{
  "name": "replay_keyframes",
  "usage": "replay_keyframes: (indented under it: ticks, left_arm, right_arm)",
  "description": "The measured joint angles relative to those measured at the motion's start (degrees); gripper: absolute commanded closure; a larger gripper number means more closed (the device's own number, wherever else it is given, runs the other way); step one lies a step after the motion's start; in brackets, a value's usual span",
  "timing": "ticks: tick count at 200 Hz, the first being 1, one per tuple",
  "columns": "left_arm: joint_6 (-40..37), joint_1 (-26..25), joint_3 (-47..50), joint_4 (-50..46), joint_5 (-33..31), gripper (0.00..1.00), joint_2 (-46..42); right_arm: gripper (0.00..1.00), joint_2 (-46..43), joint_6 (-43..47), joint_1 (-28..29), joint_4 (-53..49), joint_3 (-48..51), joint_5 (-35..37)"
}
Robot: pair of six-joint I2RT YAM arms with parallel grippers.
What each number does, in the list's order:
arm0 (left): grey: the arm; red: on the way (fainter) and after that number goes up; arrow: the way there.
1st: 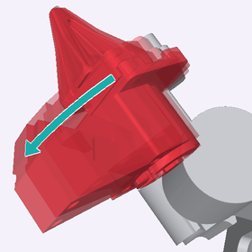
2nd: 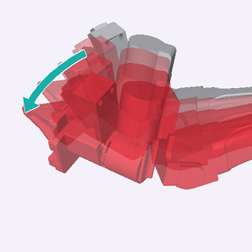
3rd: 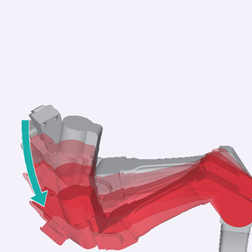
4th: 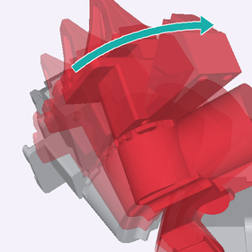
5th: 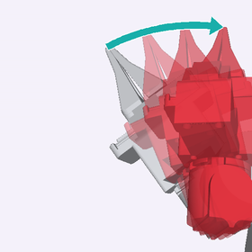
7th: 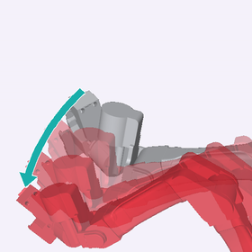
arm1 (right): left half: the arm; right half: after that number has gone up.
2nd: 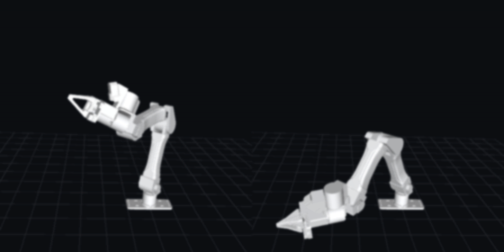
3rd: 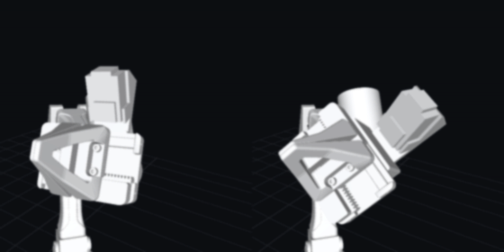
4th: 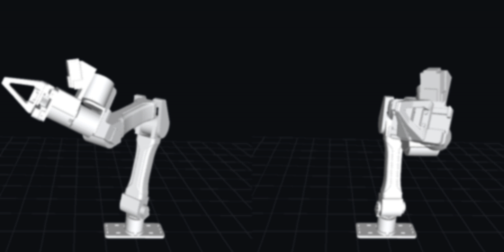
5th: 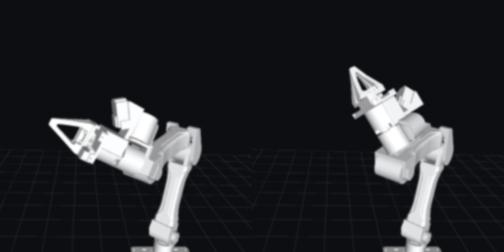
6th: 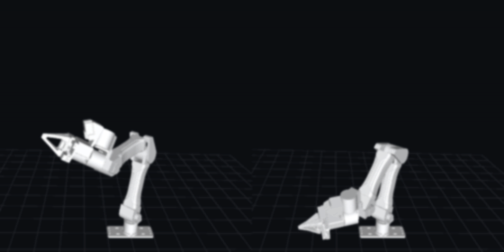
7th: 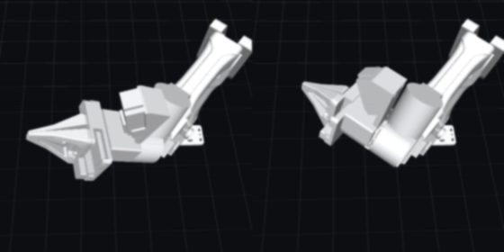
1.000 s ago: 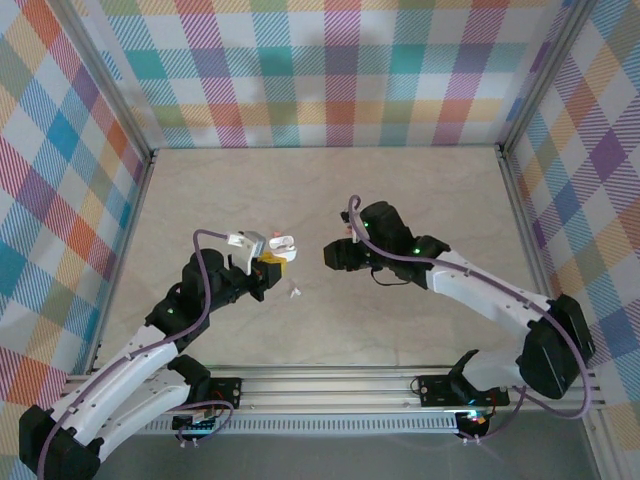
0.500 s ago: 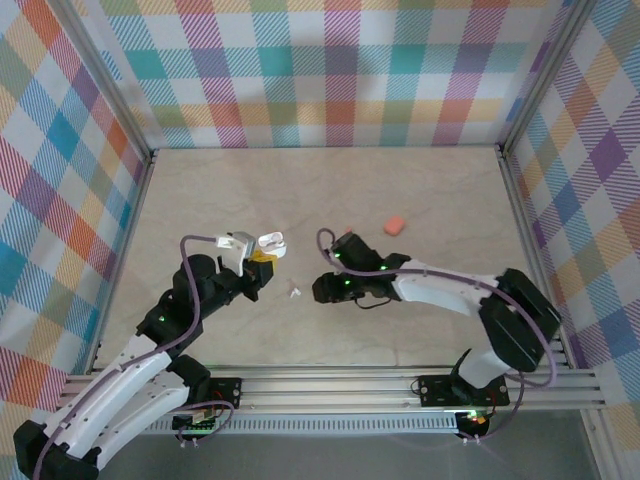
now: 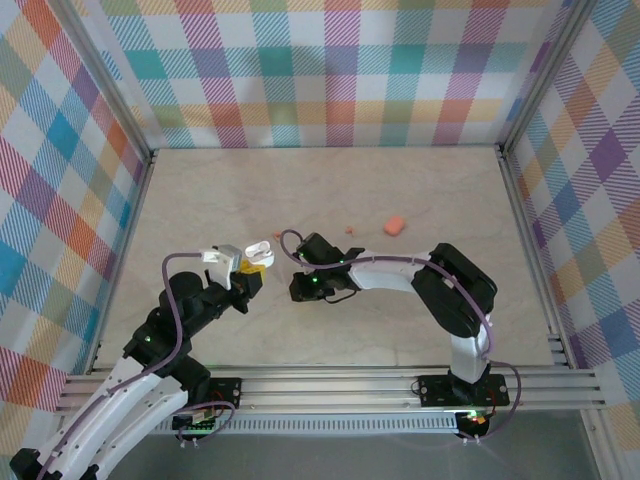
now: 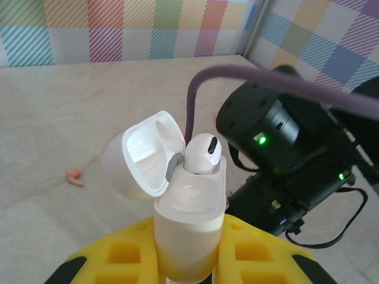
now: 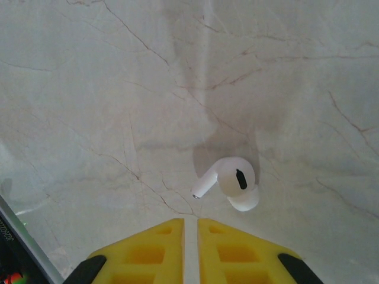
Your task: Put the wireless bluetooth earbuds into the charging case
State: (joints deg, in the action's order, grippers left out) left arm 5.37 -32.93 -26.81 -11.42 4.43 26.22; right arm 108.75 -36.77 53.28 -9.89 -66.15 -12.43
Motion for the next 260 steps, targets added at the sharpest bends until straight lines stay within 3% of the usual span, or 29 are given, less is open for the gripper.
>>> replay_keyframes:
  ticks: [188, 260]
  left_arm:
    - [-0.24, 0.00, 0.96, -0.35, -0.70, 1.00, 2.12]
    - [-0.17, 0.00, 1.25, -0.31, -0.35, 1.00, 2.56]
  right_arm:
    - [0.91, 2.54, 1.20, -0.37, -2.01, -1.66, -1.75]
    - [0.94, 3.56, 3.41, -1.16, -4.90, -3.54, 0.92]
